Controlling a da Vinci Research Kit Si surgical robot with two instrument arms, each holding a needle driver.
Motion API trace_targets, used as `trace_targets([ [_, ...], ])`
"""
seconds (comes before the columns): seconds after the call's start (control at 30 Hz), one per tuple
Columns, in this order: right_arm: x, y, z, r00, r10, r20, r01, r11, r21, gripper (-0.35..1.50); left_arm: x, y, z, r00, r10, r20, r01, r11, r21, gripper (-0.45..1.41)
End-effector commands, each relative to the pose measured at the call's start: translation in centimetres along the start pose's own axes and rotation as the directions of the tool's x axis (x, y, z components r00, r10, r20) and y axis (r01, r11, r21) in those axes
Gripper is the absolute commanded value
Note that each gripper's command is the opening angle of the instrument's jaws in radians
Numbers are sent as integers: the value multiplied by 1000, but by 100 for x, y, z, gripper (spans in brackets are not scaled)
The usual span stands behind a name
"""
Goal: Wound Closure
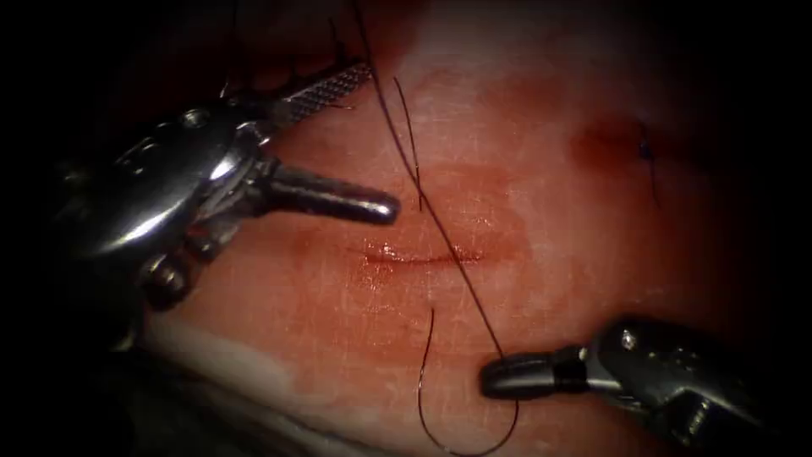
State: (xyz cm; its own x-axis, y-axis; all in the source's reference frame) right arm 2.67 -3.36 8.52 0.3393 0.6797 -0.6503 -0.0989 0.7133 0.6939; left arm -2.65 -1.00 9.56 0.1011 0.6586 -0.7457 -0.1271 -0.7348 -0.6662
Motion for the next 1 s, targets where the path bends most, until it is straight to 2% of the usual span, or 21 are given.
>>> trace_targets([
  [0.03,-7,-2,12,1000,0,1,0,1000,3,-35,-7,-1,4,1000,-6,0,6,1000,0,94],
  [0.1,-7,-3,14,1000,0,1,0,1000,3,-35,-3,-2,4,1000,-3,-1,3,1000,-2,93],
  [0.17,-6,-5,16,1000,0,1,0,1000,2,-35,0,-3,2,1000,6,-28,-5,1000,10,78],
  [0.2,-7,-5,17,1000,0,1,0,1000,2,-35,1,-2,1,999,5,-34,-5,1000,13,62],
  [0.27,-7,-6,18,1000,-1,1,1,1000,1,-35,1,-1,0,999,5,-36,-4,1000,18,22],
  [0.33,-6,-7,18,1000,0,1,0,1000,2,-35,1,0,-2,999,5,-48,-3,999,32,-45],
  [0.53,-2,-11,15,1000,4,0,-4,1000,4,-35,2,-2,-15,998,33,-48,-28,993,113,-45],
  [0.57,6,-12,12,1000,11,-8,-11,1000,8,-35,3,-7,-22,998,46,-39,-40,991,130,-45],
  [0.6,14,-14,7,999,21,-29,-20,1000,17,-21,1,-11,-27,998,48,-34,-43,990,135,-45],
  [0.67,21,-16,2,998,36,-49,-35,999,28,32,-2,-16,-30,998,52,-27,-48,989,141,-45],
  [0.7,31,-19,-4,998,-6,-70,9,999,35,86,-6,-21,-31,998,57,-23,-53,988,145,-45],
  [0.77,44,-22,-15,993,-74,-89,77,996,36,113,-15,-28,-32,997,79,-20,-75,986,150,-45],
  [0.83,58,-22,-28,989,-110,-103,114,993,35,123,-22,-33,-33,996,87,-19,-83,985,152,-45],
  [1.0,88,-15,-66,974,-121,-192,131,990,42,118,-27,-37,-34,996,92,-18,-88,984,154,-45],
])
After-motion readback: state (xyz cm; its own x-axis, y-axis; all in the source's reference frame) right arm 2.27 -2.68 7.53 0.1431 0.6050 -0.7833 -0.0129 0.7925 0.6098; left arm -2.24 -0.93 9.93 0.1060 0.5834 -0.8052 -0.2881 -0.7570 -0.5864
